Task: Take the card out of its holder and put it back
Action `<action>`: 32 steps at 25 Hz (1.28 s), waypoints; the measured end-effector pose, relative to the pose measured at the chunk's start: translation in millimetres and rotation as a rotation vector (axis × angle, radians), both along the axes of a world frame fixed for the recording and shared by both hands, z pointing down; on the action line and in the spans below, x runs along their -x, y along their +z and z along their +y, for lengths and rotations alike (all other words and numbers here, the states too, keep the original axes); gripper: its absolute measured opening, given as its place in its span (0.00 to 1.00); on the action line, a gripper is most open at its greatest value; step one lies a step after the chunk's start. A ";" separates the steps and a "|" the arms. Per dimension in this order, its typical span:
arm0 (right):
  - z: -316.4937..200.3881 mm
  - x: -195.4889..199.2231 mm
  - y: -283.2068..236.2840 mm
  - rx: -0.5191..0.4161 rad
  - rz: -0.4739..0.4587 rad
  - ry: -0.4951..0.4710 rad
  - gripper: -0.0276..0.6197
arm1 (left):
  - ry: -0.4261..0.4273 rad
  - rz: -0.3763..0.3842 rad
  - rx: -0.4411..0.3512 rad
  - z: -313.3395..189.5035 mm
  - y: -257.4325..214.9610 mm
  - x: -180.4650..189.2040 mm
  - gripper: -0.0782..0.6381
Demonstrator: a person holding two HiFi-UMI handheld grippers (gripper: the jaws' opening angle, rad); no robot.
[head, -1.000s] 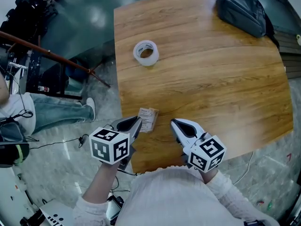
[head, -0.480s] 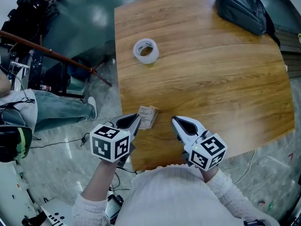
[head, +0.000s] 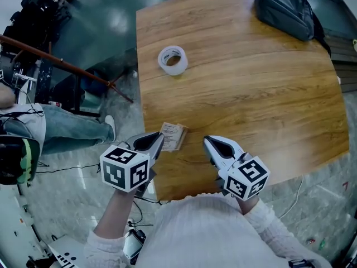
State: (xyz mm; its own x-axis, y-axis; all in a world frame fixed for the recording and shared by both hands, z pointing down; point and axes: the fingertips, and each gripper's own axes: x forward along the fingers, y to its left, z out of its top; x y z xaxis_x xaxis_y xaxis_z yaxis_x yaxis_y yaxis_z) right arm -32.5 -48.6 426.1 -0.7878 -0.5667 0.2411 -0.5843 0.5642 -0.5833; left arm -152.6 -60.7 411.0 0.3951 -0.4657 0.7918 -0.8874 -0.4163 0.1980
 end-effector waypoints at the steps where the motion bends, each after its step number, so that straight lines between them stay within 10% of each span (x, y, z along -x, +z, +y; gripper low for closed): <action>1: 0.3 -0.3 -0.9 -0.002 0.000 0.000 0.04 | 0.001 0.001 -0.006 -0.3 -2.9 0.1 0.14; 32: 36.4 0.8 -27.4 -0.072 0.009 -0.010 0.04 | 0.067 -0.029 -0.186 19.7 -68.5 0.4 0.14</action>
